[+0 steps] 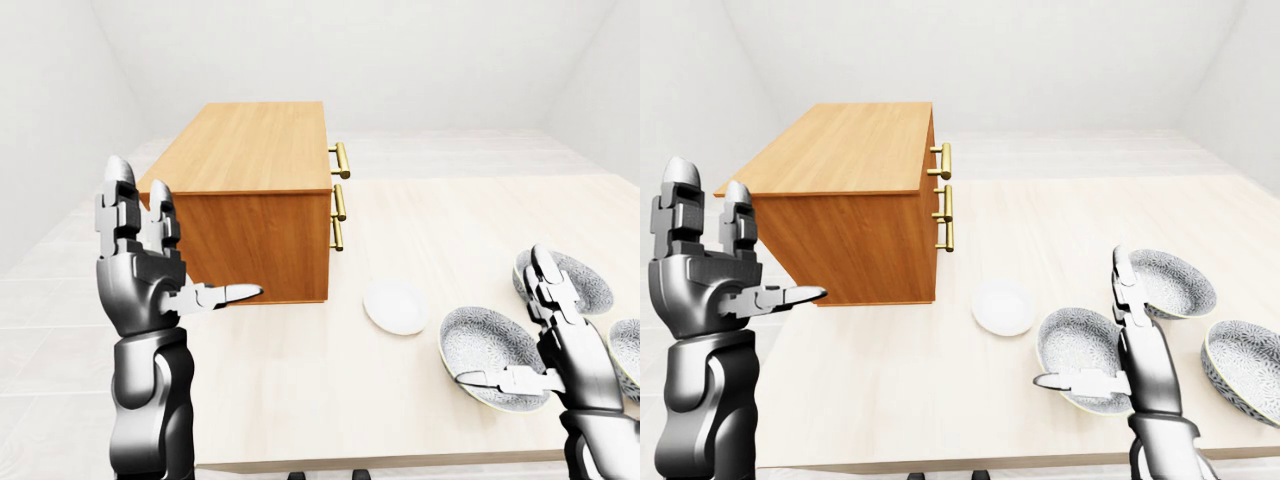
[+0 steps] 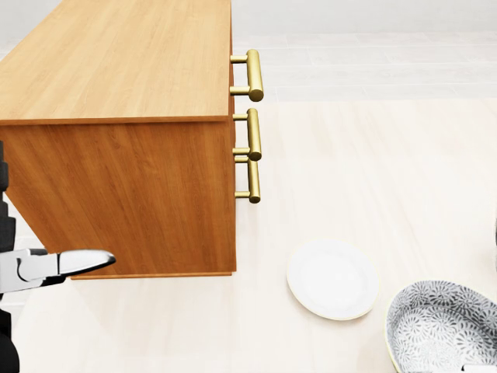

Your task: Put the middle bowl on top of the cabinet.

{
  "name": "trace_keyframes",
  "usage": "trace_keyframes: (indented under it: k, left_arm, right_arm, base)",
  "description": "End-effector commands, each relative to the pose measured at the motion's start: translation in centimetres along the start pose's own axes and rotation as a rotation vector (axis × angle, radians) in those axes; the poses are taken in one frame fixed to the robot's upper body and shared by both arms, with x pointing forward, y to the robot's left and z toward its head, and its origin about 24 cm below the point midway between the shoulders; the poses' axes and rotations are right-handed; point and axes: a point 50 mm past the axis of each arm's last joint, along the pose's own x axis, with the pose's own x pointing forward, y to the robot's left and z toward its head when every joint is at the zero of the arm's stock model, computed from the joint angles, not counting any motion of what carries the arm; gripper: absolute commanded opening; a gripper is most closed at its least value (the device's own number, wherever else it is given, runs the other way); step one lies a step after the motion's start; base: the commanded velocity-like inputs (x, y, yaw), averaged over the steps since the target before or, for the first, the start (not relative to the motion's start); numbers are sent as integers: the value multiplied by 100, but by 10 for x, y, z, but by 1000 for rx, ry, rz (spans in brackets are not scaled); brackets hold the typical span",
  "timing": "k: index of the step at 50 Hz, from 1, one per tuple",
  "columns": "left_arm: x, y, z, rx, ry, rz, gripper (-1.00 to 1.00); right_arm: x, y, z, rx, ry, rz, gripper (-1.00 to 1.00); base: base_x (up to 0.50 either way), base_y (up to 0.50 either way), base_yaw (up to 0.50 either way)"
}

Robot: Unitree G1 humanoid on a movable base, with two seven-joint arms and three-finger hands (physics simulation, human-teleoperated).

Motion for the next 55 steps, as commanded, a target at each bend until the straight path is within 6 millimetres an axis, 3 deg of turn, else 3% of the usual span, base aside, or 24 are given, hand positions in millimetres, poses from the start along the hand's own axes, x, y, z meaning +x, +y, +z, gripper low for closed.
trace_keyframes:
  k: [1, 13, 19, 33, 38, 47, 53, 55]
  left_arm:
    - [-4, -5, 1, 4, 4, -32, 100]
    - [-8, -8, 4, 27, -5, -54, 100]
    - [-7, -8, 3, 30, -4, -58, 100]
    - [-8, -9, 6, 34, -14, -62, 100]
    - [-8, -9, 5, 38, -10, -62, 100]
    - [-6, -8, 2, 47, -1, -52, 100]
    - [-7, -8, 2, 49, 1, -55, 100]
    - [-7, -8, 1, 49, 4, -55, 100]
  right_arm:
    - [2, 6, -30, -106, 170, -27, 100]
    - [-2, 9, -30, -188, 159, -4, 100]
    - [-6, 9, -15, -258, 137, 7, 100]
    - [-16, 7, -29, -413, 198, -5, 100]
    - [-14, 6, -24, -528, 209, -14, 100]
    - [-15, 7, -29, -539, 236, -8, 100]
    - [-17, 4, -27, -737, 283, -32, 100]
    - [-15, 6, -25, -731, 276, -25, 100]
  base:
    - [0, 0, 0]
    - [0, 0, 0]
    - [0, 0, 0]
    - [0, 0, 0]
    - [0, 0, 0]
    - [0, 0, 0]
    - [0, 0, 0]
    - [0, 0, 0]
